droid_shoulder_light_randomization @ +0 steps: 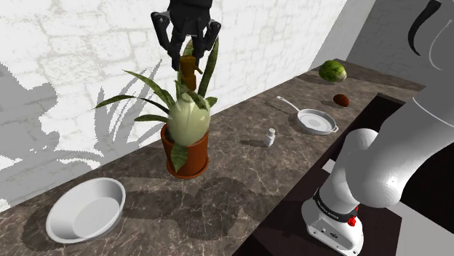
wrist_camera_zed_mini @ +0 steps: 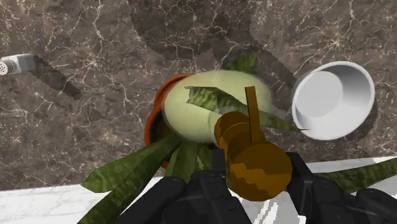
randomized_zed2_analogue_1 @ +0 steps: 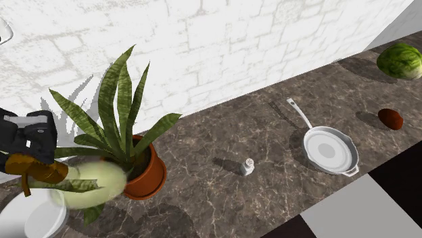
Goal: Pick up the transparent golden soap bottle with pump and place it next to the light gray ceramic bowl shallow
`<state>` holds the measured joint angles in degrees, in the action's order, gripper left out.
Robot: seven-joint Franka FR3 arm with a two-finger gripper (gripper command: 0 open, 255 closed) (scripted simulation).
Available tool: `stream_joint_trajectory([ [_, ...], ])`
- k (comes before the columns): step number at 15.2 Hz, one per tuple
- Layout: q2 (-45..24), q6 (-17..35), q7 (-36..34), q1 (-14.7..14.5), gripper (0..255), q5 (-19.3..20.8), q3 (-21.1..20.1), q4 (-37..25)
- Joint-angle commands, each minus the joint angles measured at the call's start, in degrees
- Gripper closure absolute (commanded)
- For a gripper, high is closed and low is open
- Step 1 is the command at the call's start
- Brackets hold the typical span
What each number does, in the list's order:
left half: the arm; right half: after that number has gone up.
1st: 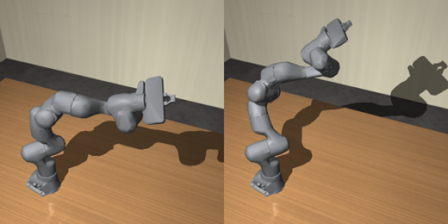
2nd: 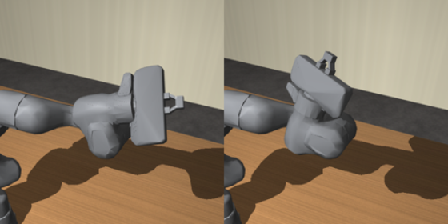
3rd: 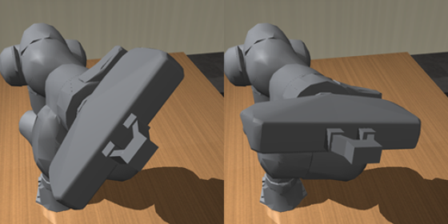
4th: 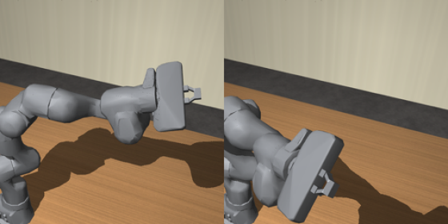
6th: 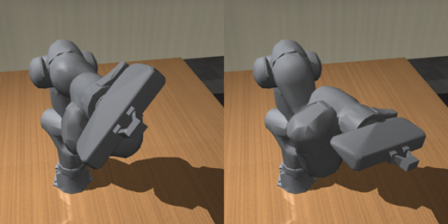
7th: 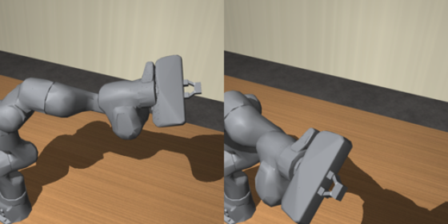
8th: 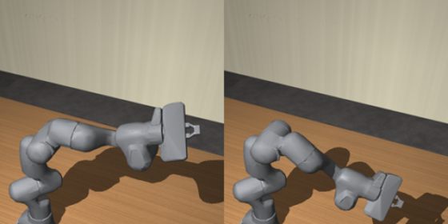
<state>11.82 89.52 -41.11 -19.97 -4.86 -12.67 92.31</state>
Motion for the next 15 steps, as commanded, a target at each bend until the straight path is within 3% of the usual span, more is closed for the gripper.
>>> stream_joint_trajectory([
  [1, -0.46, -0.81, -2.86, -0.94, 255, 0.19, -1.69, -1.48],
  [9, -7.28, -4.98, -15.54, -5.71, 255, 3.27, -9.66, -12.64],
  [15, -17.09, -10.30, -26.05, -11.87, 255, 9.47, -15.89, -26.61],
])
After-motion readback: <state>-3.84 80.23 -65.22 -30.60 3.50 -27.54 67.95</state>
